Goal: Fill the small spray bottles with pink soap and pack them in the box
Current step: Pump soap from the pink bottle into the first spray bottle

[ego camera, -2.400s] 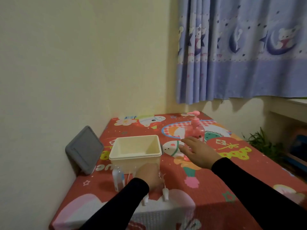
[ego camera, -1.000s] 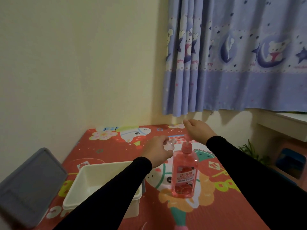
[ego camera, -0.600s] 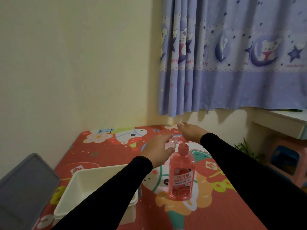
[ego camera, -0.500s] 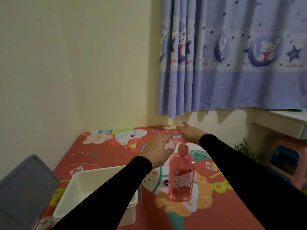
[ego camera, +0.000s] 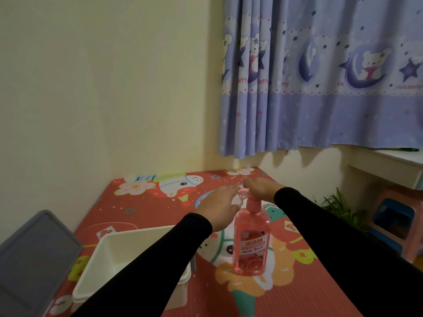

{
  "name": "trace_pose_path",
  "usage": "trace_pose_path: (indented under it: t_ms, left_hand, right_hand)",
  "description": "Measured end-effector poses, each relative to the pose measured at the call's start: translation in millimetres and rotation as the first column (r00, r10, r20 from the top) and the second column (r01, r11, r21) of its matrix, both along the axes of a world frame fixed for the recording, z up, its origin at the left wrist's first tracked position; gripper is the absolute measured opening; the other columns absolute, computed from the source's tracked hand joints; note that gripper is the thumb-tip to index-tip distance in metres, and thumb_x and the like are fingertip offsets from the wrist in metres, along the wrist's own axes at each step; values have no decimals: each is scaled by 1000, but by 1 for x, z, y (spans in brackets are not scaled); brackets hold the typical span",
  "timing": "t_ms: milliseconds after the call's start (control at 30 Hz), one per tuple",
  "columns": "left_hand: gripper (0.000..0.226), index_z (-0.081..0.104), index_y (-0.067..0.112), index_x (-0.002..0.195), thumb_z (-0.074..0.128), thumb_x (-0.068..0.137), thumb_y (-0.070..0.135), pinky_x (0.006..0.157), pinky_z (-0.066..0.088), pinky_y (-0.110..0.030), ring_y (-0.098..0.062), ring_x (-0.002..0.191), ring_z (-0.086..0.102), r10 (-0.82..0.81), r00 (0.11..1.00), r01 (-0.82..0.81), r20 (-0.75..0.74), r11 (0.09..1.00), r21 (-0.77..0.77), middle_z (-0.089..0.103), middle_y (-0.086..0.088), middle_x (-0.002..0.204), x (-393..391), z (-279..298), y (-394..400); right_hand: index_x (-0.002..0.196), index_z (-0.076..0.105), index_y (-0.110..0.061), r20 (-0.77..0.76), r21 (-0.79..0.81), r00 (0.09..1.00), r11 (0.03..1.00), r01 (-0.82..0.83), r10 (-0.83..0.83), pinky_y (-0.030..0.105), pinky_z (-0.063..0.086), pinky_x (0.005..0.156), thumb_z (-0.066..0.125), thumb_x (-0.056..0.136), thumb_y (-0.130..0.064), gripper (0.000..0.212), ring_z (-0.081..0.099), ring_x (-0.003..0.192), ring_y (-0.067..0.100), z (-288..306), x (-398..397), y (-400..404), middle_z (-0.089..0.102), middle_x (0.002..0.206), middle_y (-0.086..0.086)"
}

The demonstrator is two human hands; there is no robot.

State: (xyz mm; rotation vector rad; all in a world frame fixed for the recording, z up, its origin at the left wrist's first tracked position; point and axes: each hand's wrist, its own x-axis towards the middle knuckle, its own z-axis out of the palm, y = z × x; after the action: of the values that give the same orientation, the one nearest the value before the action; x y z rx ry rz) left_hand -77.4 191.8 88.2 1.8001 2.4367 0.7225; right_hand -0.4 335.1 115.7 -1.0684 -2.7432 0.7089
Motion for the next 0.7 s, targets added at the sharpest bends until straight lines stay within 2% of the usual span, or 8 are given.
trace_pose_path:
  t_ms: [67,167,200,267,367,500,633,700]
  left_hand:
    - [56,25,21,152,46,101,28,112,26,-31,-21,141,31,-8,1000,8,-3,1000,21,31,-4,155,1,5,0]
    - [56,24,22,152,46,101,26,110,28,-32,-22,139,33,-19,1000,20,-14,1000,18,33,-4,154,1,10,-1]
    - [56,24,23,152,46,101,26,110,29,-32,-22,138,34,-21,1000,21,-14,1000,19,35,-4,153,1,10,-1]
    - [55,24,24,152,45,101,27,109,30,-33,-23,137,36,-19,1000,19,-14,1000,16,36,-5,152,1,6,0]
    - [54,25,24,151,45,101,28,109,31,-34,-22,138,36,-1,1000,1,-18,1000,-13,34,-3,154,3,-3,-1]
    - [54,25,23,152,45,101,29,112,30,-35,-22,140,33,4,1000,-4,-10,999,-32,31,-3,156,3,-2,-2]
    - [55,23,21,152,44,102,27,111,28,-33,-23,140,33,-22,1000,22,-17,1000,0,32,-5,154,2,9,-2]
    - [56,22,21,152,45,101,25,110,29,-33,-23,139,34,-29,999,30,-32,999,12,33,-5,153,2,12,-1]
  right_hand:
    - [123,55,-3,-42,1,999,1000,-28,28,33,34,89,29,103,-24,39,43,92,18,1,0,5,49,100,5]
    - [93,61,-12,-130,-11,991,1000,-1,0,32,34,82,24,102,-34,44,47,71,11,4,-4,13,54,77,-1]
    - [99,62,-7,-131,-19,991,1000,-11,8,32,35,82,26,103,-32,43,49,75,14,3,-4,12,57,83,3]
    - [123,56,-1,-106,-43,993,998,-51,47,35,39,89,31,103,-27,41,54,98,25,0,-3,7,59,113,16]
    - [137,48,-4,0,-22,999,999,-43,43,36,34,105,29,103,-19,41,45,129,31,-8,-3,5,46,144,18]
    - [141,41,-3,-17,-61,1000,998,1,-3,35,31,106,24,105,-17,42,41,133,32,-6,-1,1,41,147,20]
    - [132,50,-1,-161,-129,987,991,-21,0,38,39,102,34,103,-25,41,48,126,36,4,-2,5,51,136,22]
    - [132,50,0,-166,-120,986,992,-30,10,39,40,101,34,103,-23,40,49,124,36,5,-3,9,51,135,23]
